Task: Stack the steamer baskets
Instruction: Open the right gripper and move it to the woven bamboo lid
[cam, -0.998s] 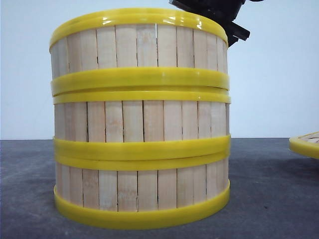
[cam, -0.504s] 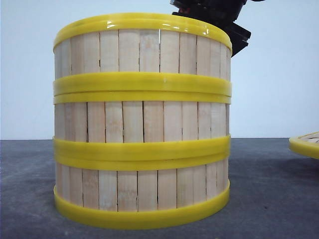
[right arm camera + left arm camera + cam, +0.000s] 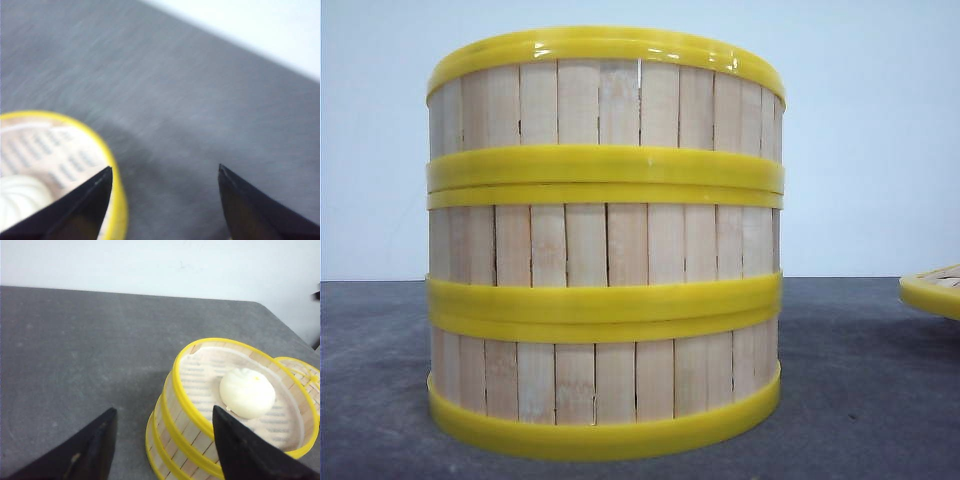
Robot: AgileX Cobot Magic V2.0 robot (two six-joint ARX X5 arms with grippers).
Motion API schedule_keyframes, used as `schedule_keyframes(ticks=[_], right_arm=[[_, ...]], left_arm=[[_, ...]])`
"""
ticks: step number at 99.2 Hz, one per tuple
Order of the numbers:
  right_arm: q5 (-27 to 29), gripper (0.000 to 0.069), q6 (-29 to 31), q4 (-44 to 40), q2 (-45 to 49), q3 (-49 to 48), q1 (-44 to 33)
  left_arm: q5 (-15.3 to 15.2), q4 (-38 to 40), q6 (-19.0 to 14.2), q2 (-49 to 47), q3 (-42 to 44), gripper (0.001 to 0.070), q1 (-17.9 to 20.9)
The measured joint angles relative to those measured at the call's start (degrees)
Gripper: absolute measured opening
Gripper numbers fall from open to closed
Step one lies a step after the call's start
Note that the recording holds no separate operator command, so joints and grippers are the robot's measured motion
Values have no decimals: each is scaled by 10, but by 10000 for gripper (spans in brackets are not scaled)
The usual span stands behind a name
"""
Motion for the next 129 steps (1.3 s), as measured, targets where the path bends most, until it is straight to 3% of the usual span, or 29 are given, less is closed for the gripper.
schedule_keyframes(ticks=[22,44,68,93,129], right_arm=[[71,411,5,-43,-96,0,-24],[73,411,16,-104,-135,-15,-98],[71,411,31,-87,-150,-144,-164],[-4,411,64,22,-117,-293,-255],[-41,411,76,58,10,-302,-346]], left_arm=[[0,2,5,0,0,356,0],[0,5,7,0,0,356,0],[0,5,13,0,0,356,0],[0,5,18,0,0,356,0],[0,4,19,0,0,356,0]])
